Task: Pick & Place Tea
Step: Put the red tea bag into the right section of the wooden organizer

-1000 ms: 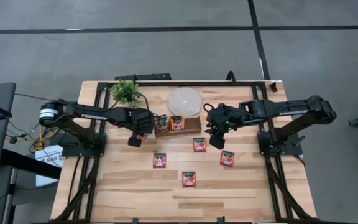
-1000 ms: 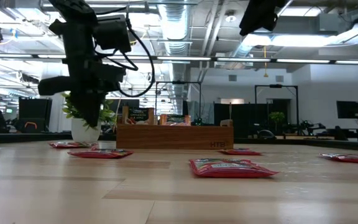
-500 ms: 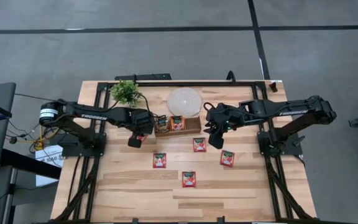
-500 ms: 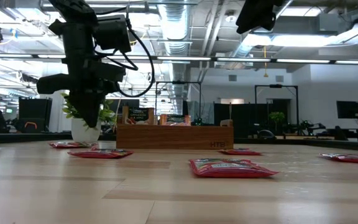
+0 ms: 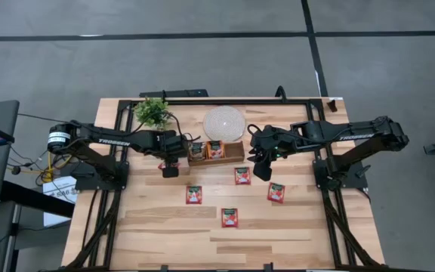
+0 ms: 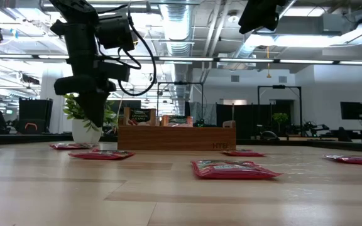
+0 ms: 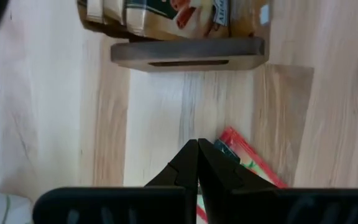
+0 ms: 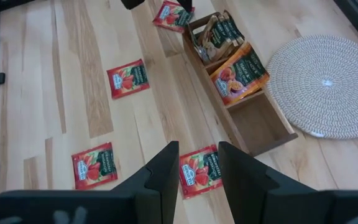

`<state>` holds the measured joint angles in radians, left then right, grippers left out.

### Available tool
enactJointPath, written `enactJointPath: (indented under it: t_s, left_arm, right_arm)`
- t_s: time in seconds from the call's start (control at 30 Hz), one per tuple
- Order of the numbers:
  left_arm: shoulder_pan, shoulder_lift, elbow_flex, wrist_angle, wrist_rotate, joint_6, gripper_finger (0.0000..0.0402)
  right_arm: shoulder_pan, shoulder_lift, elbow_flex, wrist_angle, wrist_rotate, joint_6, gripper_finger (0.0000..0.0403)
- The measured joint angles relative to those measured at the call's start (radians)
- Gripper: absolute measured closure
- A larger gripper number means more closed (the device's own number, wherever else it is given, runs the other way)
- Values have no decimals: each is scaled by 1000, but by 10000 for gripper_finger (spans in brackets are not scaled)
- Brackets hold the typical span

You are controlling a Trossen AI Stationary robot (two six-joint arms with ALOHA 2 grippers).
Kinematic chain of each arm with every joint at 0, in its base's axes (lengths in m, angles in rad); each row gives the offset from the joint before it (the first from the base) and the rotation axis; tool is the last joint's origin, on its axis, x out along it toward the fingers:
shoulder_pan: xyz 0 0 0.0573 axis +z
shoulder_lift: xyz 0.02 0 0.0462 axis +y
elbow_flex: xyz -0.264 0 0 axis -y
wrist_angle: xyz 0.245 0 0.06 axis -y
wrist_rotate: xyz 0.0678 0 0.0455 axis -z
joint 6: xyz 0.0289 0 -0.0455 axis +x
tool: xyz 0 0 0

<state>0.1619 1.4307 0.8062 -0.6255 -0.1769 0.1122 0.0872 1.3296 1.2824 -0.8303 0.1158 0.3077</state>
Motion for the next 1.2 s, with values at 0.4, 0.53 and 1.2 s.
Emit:
enactJointPath:
  t_s: [0.4,0.53,1.2]
  left_arm:
    - [0,0,0,25,55,-17,401]
    - [0,0,0,25,65,-17,401]
    - [0,0,0,-29,22,-43,228]
  right_arm:
    - [0,0,0,-2,0,0,296]
    - [0,0,0,-2,0,-2,296]
    - [6,0,1,-2,-12,-18,296]
